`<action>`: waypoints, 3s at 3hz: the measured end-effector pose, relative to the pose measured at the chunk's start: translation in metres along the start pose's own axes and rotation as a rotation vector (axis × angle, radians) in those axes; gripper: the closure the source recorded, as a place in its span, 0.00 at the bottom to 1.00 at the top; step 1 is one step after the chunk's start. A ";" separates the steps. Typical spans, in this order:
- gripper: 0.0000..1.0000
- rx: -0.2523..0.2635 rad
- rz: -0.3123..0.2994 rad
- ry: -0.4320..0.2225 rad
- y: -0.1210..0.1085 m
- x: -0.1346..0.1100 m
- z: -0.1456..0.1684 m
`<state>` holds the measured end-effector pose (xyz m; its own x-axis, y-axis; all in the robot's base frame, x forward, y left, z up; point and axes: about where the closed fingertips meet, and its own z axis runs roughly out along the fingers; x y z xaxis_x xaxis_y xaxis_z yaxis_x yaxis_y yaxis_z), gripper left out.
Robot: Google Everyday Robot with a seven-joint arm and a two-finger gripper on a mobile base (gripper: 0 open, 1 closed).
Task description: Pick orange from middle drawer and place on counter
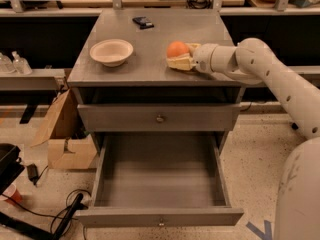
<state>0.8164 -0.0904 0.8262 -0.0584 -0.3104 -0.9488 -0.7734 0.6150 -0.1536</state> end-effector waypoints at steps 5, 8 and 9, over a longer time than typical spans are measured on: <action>0.00 -0.007 0.001 0.000 0.002 -0.007 0.002; 0.00 -0.195 0.043 -0.031 -0.022 -0.071 0.000; 0.00 -0.176 -0.001 -0.070 -0.029 -0.101 -0.010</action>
Offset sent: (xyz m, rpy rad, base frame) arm 0.0000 0.0000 0.0066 0.0000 0.0000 0.0000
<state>0.8385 -0.0846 0.9293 -0.0184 -0.2558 -0.9666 -0.8725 0.4762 -0.1094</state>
